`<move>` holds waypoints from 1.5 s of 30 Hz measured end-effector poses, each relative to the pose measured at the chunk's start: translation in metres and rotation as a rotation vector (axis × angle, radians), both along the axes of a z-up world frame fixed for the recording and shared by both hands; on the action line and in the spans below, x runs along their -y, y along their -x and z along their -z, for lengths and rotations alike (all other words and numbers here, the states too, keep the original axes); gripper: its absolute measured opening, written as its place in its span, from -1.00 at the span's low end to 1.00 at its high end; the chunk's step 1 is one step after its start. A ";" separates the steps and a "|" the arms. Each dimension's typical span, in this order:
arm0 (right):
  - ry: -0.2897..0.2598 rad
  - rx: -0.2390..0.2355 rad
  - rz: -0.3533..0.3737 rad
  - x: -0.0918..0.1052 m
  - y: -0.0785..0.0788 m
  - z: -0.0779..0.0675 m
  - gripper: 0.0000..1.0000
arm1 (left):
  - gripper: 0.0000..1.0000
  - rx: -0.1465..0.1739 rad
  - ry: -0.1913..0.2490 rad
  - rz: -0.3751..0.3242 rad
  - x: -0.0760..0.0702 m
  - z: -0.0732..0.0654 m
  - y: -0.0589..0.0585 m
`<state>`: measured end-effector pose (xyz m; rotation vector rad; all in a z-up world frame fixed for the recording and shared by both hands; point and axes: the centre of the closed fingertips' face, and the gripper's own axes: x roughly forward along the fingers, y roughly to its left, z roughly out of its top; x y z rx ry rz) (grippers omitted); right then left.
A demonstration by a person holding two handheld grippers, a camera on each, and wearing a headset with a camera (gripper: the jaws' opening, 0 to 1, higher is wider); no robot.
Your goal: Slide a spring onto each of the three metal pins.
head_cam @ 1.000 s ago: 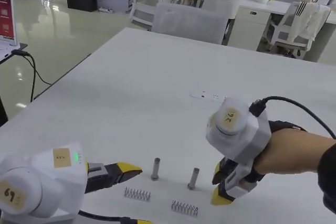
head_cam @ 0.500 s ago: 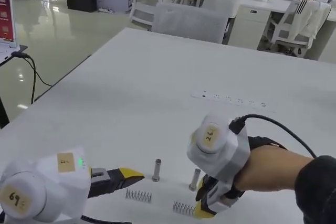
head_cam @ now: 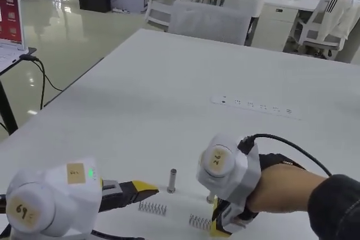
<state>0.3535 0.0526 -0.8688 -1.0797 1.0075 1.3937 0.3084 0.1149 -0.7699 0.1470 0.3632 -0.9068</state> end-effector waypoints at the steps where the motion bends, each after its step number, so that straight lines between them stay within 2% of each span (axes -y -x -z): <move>1: -0.003 0.000 0.002 -0.001 -0.001 -0.001 -0.83 | 0.04 0.000 0.000 -0.002 0.000 0.000 0.000; 5: 0.003 0.014 -0.015 -0.002 -0.001 -0.001 -0.84 | 0.02 0.000 0.001 -0.005 -0.001 0.000 0.000; 9: -0.009 0.005 -0.007 -0.004 0.000 -0.006 -0.85 | -0.02 -0.002 0.000 -0.004 -0.002 0.001 0.000; 12: -0.007 0.014 -0.015 -0.002 0.001 -0.018 -0.85 | -0.04 -0.003 0.004 0.000 -0.001 0.001 0.001; 16: -0.018 -0.004 -0.013 -0.001 0.006 -0.033 -0.85 | -0.11 -0.002 0.002 0.014 0.000 0.001 0.001; 21: -0.026 -0.033 -0.026 0.000 0.019 -0.052 -0.85 | -0.19 0.002 -0.011 0.052 0.005 0.000 0.001; 28: -0.040 -0.040 -0.054 -0.006 0.034 -0.071 -0.85 | -0.42 0.009 -0.028 0.117 0.016 -0.001 0.003; 37: -0.031 -0.053 -0.104 -0.008 0.051 -0.083 -0.85 | -0.58 0.029 -0.044 0.180 0.026 -0.002 0.008; 45: -0.031 -0.054 -0.126 -0.011 0.057 -0.088 -0.85 | -0.73 0.048 -0.060 0.221 0.034 -0.005 0.012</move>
